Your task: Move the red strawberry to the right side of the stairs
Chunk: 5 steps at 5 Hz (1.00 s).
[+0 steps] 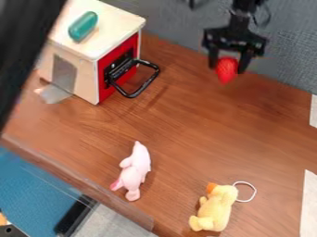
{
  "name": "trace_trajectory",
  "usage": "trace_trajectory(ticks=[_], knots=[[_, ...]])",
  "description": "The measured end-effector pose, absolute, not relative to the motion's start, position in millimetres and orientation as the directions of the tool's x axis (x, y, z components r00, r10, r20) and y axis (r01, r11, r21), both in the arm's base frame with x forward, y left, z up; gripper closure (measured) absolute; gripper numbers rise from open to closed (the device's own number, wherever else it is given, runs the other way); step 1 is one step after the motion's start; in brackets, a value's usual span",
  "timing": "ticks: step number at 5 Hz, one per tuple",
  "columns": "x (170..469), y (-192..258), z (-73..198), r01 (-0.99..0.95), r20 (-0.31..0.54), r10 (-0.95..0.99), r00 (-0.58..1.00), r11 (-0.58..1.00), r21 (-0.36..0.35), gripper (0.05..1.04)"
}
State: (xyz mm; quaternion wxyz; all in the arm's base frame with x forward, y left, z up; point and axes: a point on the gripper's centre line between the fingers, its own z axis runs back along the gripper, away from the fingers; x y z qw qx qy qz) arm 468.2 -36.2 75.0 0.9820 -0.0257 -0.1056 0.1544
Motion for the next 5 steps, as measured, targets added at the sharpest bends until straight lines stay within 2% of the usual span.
trace_trajectory(ticks=[1, 3, 4, 5], knots=[[435, -14, 96, -0.318, 0.22, 0.333, 0.917, 0.942, -0.105, 0.33], [353, 27, 119, -0.296, 0.267, 0.318, 0.91, 0.947, -0.123, 0.331], [307, 55, 110, -0.27, 0.268, 0.286, 0.92, 0.958, -0.095, 0.331], [279, 69, 89, -0.222, 0.267, 0.23, 0.936, 0.973, -0.06, 0.331]])
